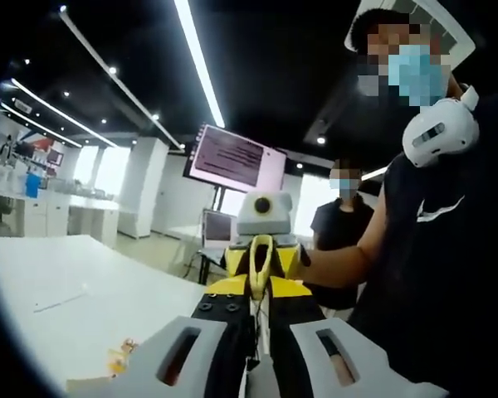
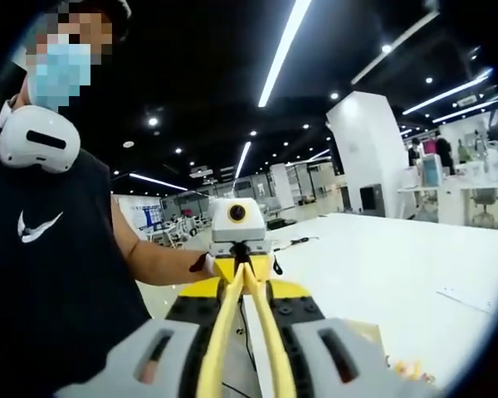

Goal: Place the target food into the container with the food tongs after gripping and lifting it, then release it inside without dropping or visibly crushing the food.

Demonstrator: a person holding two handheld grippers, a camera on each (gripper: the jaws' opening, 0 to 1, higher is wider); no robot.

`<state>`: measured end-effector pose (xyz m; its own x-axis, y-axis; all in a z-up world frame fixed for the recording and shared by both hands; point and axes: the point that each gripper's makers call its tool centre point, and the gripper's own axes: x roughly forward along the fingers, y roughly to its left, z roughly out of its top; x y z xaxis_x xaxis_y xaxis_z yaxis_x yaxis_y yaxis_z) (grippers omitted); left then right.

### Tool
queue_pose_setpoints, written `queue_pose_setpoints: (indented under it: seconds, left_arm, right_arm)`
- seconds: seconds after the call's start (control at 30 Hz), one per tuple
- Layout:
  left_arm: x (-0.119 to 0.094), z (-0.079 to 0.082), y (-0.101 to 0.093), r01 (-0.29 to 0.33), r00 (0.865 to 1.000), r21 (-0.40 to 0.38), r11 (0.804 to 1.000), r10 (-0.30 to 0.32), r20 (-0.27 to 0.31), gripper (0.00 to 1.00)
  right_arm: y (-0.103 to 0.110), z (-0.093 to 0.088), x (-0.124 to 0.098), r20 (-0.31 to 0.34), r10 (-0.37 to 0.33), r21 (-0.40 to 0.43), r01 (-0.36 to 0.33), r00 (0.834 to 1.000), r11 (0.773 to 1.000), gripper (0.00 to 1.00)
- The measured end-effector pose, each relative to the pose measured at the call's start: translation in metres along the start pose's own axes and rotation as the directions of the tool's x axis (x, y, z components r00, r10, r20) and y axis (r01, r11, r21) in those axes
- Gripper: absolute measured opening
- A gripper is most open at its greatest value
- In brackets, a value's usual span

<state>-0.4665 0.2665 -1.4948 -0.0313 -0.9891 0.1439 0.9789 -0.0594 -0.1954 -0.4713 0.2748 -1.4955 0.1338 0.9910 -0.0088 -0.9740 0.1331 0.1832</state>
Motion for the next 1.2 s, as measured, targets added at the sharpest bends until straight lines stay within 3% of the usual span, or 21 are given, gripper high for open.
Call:
queue_pose_setpoints:
  seconds: [0.1, 0.2, 0.37, 0.43, 0.53, 0.73, 0.83, 1.03, 1.2]
  left_arm:
    - [-0.002, 0.008, -0.001, -0.009, 0.999, -0.004, 1.000, 0.010, 0.046, 0.00]
    - [-0.002, 0.013, -0.004, -0.007, 0.999, 0.028, 1.000, 0.005, 0.054, 0.00]
    - [-0.009, 0.018, -0.002, -0.010, 0.995, 0.005, 1.000, 0.009, 0.101, 0.00]
    - [-0.012, 0.020, -0.001, -0.014, 0.993, -0.002, 1.000, 0.014, 0.120, 0.00]
    - [-0.013, 0.023, 0.000, -0.021, 0.991, -0.007, 1.000, 0.022, 0.133, 0.00]
    - [-0.010, 0.024, -0.003, -0.003, 0.990, -0.006, 1.000, 0.004, 0.139, 0.00]
    - [-0.010, 0.022, 0.000, -0.013, 0.991, -0.009, 1.000, 0.014, 0.135, 0.00]
    - [-0.005, 0.026, 0.000, -0.003, 0.984, -0.021, 1.000, 0.006, 0.181, 0.01]
    - [0.001, 0.020, 0.000, 0.012, 0.988, -0.028, 1.000, -0.007, 0.154, 0.01]
  right_arm:
    - [0.000, -0.015, 0.001, -0.100, -0.012, -0.047, 0.008, 0.995, 0.999, 0.21]
    - [0.003, -0.006, 0.001, -0.035, -0.005, -0.032, 0.004, 0.999, 0.999, 0.20]
    - [0.001, 0.007, -0.002, 0.056, -0.011, -0.005, 0.011, 0.998, 1.000, 0.20]
    - [0.000, 0.010, -0.003, 0.064, -0.012, 0.001, 0.012, 0.998, 1.000, 0.19]
    - [0.002, 0.013, -0.002, 0.075, 0.000, -0.010, 0.001, 0.997, 1.000, 0.08]
    - [-0.006, 0.016, 0.000, 0.100, -0.025, 0.004, 0.025, 0.995, 1.000, 0.25]
    - [-0.004, 0.022, 0.000, 0.117, -0.016, 0.001, 0.016, 0.993, 1.000, 0.22]
    - [-0.006, 0.021, 0.004, 0.105, -0.019, -0.016, 0.021, 0.994, 1.000, 0.20]
    - [-0.003, 0.018, 0.010, 0.098, -0.005, -0.014, 0.006, 0.995, 1.000, 0.21]
